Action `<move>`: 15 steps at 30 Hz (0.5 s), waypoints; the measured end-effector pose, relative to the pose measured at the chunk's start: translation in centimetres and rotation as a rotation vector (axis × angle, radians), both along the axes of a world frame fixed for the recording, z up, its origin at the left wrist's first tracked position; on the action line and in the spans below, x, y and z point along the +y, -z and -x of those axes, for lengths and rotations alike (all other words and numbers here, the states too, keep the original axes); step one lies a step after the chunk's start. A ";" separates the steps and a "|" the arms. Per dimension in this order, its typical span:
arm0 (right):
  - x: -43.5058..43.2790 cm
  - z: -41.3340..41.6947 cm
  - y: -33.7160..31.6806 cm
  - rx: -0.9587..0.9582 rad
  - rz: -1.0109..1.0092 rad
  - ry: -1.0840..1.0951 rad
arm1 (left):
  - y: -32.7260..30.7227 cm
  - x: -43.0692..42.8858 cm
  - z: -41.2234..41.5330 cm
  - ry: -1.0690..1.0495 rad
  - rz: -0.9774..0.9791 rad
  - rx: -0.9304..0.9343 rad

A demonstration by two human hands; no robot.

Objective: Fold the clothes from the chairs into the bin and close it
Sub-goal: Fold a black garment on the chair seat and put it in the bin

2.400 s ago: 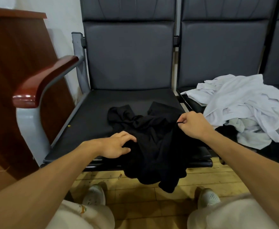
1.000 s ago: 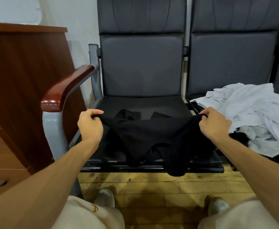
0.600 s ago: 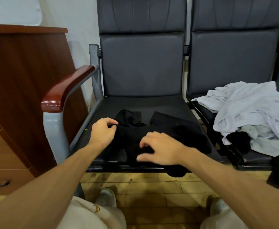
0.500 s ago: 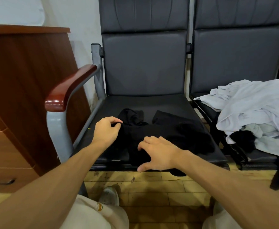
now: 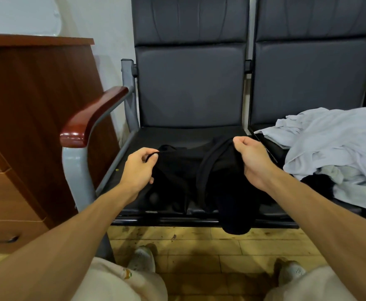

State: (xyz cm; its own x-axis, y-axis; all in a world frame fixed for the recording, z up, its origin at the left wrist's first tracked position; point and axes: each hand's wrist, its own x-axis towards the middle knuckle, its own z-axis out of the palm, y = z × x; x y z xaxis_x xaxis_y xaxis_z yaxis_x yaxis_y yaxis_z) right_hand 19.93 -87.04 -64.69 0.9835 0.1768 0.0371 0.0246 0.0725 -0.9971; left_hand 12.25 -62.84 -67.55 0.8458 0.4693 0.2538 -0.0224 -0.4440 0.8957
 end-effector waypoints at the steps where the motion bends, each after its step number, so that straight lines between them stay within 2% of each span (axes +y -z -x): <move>1: -0.2 0.1 -0.2 0.010 -0.016 0.007 | 0.0 0.0 0.0 0.008 0.012 -0.004; 4: -0.3 0.6 -0.1 0.019 0.015 -0.039 | 0.2 0.5 -0.3 -0.012 -0.055 0.009; 7: 0.5 0.8 0.6 0.016 0.102 -0.093 | 0.6 1.6 -0.3 -0.145 -0.175 0.061; 9: 0.9 0.5 0.9 0.003 0.145 -0.050 | 0.6 2.1 -0.1 -0.166 -0.200 0.108; 13: 0.8 -0.6 1.8 0.000 0.240 0.119 | 1.1 2.5 0.3 0.036 -0.330 0.289; 15: 0.7 -0.7 2.5 -0.099 0.453 0.182 | 1.2 2.4 0.5 0.071 -0.373 0.337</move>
State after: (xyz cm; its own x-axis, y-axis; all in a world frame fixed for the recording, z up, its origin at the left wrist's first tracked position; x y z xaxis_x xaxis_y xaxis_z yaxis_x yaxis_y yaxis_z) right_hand 20.64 -86.33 -67.15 0.9956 0.0222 0.0916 0.0931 -0.3821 -0.9194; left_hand 11.71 -60.42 -68.74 0.9362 0.3368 0.1006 0.1987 -0.7432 0.6389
